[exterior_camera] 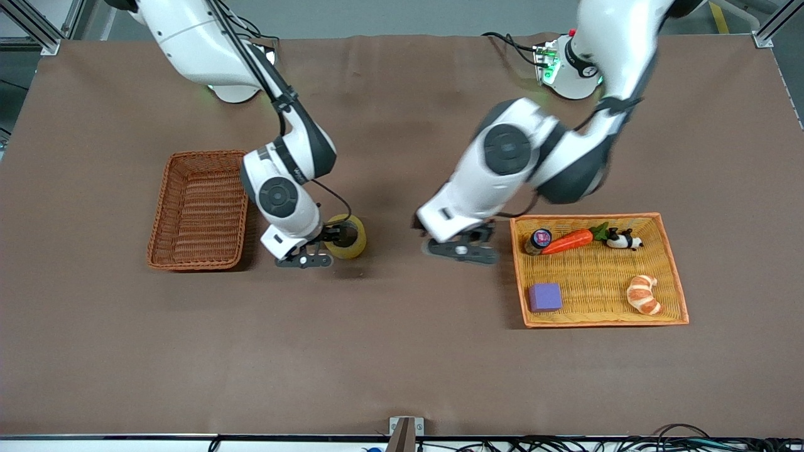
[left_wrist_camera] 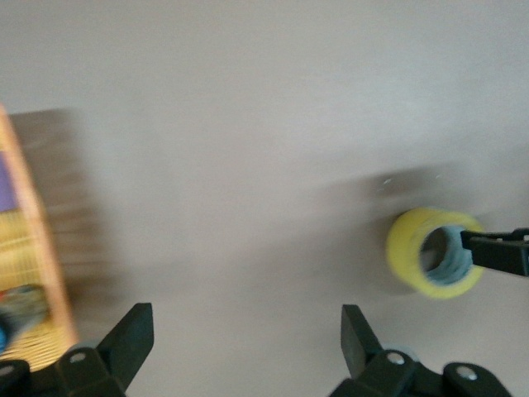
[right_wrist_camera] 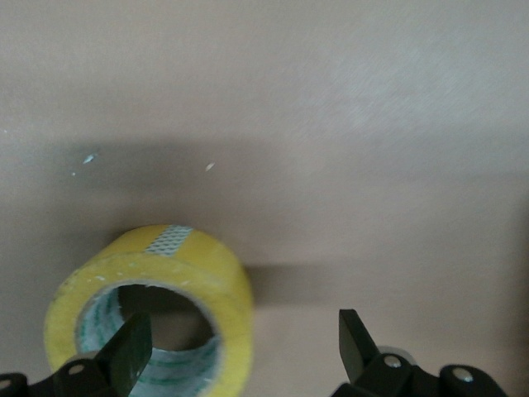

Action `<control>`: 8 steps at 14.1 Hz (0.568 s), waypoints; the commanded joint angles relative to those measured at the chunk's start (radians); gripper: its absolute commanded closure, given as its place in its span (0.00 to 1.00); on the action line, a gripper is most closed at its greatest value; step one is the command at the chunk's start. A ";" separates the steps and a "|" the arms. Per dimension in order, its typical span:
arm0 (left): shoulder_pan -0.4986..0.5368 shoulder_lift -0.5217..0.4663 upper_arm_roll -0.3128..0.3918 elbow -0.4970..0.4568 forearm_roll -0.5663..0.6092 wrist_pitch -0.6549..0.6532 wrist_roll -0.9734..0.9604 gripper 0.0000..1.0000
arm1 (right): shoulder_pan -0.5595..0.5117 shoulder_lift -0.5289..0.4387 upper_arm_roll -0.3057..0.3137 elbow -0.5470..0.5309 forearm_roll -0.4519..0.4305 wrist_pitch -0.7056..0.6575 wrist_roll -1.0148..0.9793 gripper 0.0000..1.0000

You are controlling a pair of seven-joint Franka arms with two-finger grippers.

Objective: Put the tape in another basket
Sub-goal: 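Hold the tape with the left gripper while the right gripper grasps it, then open the left gripper and withdraw it while the right gripper holds tape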

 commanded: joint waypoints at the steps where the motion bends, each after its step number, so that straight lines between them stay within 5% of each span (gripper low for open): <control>1: 0.142 -0.209 -0.032 -0.228 0.001 0.041 0.070 0.00 | 0.024 0.009 -0.008 -0.016 0.014 0.005 0.068 0.00; 4: 0.261 -0.352 -0.031 -0.310 0.005 0.038 0.214 0.00 | 0.037 0.035 -0.008 -0.038 0.013 0.017 0.075 0.03; 5: 0.273 -0.376 -0.023 -0.315 0.002 0.029 0.249 0.00 | 0.037 0.036 -0.008 -0.035 0.013 0.019 0.077 0.11; 8: 0.262 -0.452 0.078 -0.316 -0.010 -0.034 0.337 0.00 | 0.044 0.062 -0.010 -0.036 0.013 0.059 0.077 0.58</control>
